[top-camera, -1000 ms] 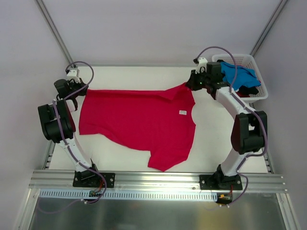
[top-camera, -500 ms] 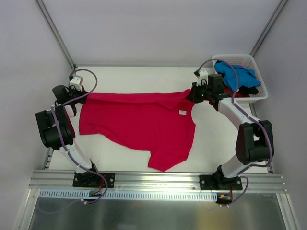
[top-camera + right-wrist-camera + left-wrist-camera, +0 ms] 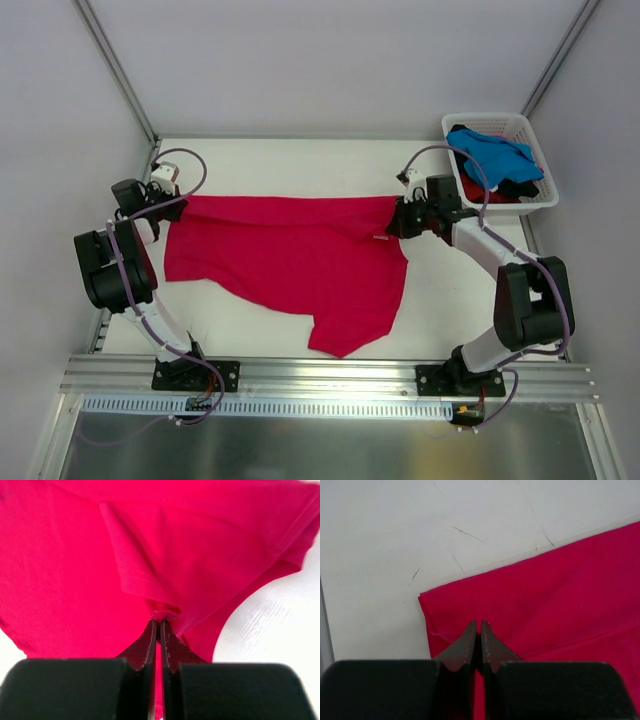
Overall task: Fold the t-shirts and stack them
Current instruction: Fold the tshirt
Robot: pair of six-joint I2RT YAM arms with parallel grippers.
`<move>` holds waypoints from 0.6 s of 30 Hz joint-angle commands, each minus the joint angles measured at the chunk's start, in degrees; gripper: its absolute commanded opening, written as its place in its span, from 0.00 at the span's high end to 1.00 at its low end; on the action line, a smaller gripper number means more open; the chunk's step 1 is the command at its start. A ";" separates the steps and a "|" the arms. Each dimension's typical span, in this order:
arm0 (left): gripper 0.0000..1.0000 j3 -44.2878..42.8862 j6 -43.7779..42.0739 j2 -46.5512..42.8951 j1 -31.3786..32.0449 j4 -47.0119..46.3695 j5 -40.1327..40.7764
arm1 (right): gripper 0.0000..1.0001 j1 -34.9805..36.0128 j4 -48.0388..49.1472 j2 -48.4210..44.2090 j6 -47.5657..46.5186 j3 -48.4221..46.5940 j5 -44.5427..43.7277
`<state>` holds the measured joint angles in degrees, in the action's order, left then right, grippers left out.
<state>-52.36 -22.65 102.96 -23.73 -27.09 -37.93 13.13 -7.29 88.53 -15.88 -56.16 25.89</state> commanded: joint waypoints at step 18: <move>0.20 -0.82 0.92 -6.27 -2.72 3.54 -0.92 | 0.10 2.17 -10.19 -1.60 -4.07 -2.20 2.14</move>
<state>-53.74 -24.32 101.91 -24.45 -22.33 -37.60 14.59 -14.02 88.77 -18.85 -55.00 25.36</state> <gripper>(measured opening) 0.767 0.861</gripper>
